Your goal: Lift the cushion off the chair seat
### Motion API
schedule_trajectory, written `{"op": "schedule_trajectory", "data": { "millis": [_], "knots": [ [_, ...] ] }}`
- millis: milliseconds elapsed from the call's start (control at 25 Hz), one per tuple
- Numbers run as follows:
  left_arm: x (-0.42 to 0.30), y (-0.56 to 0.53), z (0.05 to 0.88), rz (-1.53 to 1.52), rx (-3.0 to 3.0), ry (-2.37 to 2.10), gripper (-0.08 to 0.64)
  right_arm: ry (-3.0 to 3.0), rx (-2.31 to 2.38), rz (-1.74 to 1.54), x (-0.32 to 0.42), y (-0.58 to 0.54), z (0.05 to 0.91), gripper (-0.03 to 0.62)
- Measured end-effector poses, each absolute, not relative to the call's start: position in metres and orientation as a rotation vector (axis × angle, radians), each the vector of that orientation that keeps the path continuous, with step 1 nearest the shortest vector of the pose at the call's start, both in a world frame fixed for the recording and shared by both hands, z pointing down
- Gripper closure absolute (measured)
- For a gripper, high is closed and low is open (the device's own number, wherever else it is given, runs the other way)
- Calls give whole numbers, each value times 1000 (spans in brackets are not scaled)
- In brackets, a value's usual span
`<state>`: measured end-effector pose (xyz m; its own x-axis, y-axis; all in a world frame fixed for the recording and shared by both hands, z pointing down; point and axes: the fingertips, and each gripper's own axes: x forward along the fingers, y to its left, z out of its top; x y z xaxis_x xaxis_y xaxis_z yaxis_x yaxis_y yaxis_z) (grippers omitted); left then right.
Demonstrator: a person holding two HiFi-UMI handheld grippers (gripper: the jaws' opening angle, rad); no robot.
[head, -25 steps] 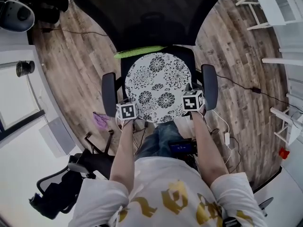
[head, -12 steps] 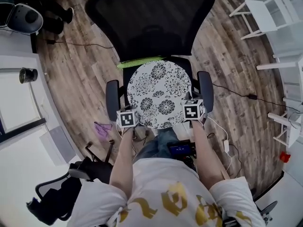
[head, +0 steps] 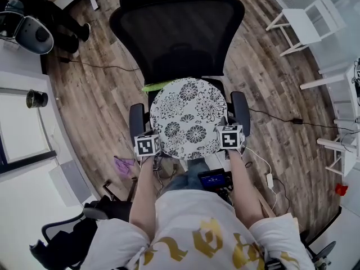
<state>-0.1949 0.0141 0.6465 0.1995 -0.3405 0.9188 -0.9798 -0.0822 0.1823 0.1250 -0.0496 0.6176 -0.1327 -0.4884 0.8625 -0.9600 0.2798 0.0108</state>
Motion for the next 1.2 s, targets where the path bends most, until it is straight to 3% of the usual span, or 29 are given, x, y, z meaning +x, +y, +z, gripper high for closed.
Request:
{"op": "schedule_trajectory", "data": {
  "millis": [1200],
  "knots": [
    [-191,11,522,741,1814,-1377,541,-1867,1478,593,128,-18,515,569]
  ]
}}
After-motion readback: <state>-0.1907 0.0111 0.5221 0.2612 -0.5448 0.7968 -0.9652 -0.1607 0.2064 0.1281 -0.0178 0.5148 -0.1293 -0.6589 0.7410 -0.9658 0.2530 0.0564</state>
